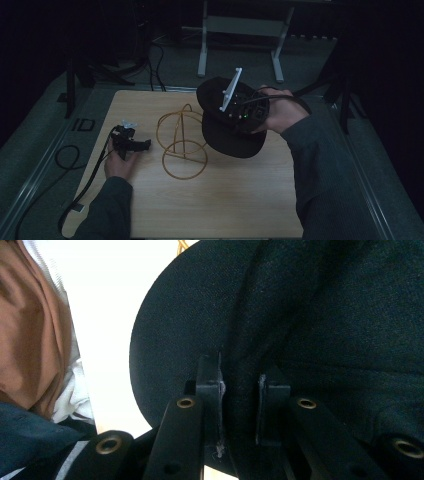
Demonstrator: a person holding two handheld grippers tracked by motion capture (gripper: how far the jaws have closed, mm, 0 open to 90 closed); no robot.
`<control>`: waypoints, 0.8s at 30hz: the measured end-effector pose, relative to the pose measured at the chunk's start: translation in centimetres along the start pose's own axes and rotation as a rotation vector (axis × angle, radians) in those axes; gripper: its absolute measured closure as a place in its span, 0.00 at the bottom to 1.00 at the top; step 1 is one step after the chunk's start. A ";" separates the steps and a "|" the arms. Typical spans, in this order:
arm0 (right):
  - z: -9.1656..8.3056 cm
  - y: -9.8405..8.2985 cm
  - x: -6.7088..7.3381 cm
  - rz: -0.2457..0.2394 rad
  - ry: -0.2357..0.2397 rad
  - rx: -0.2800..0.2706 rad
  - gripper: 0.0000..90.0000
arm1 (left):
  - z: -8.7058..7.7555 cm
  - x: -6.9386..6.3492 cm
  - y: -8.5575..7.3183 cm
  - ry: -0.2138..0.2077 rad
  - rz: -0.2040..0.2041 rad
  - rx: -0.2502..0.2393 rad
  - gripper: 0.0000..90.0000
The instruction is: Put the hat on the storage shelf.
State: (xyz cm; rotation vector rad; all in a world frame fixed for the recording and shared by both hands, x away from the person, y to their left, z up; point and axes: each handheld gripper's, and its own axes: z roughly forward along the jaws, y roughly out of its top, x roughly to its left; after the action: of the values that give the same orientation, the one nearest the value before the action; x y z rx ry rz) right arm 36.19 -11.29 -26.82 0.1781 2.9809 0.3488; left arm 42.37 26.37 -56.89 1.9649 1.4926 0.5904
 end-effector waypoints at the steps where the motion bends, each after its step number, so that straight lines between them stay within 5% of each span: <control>1: -0.1 0.1 0.0 -0.002 -0.001 -0.001 0.86 | 0.0 0.0 0.0 0.000 0.000 0.000 0.02; 24: -0.5 3.2 0.7 -0.063 0.013 -0.010 0.86 | 0.0 0.0 0.0 0.000 0.000 0.001 0.02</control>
State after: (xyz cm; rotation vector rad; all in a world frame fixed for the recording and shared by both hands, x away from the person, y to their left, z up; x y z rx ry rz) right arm 35.79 -8.22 -25.67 0.0812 2.9891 0.3586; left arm 42.37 26.37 -56.88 1.9657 1.4933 0.5901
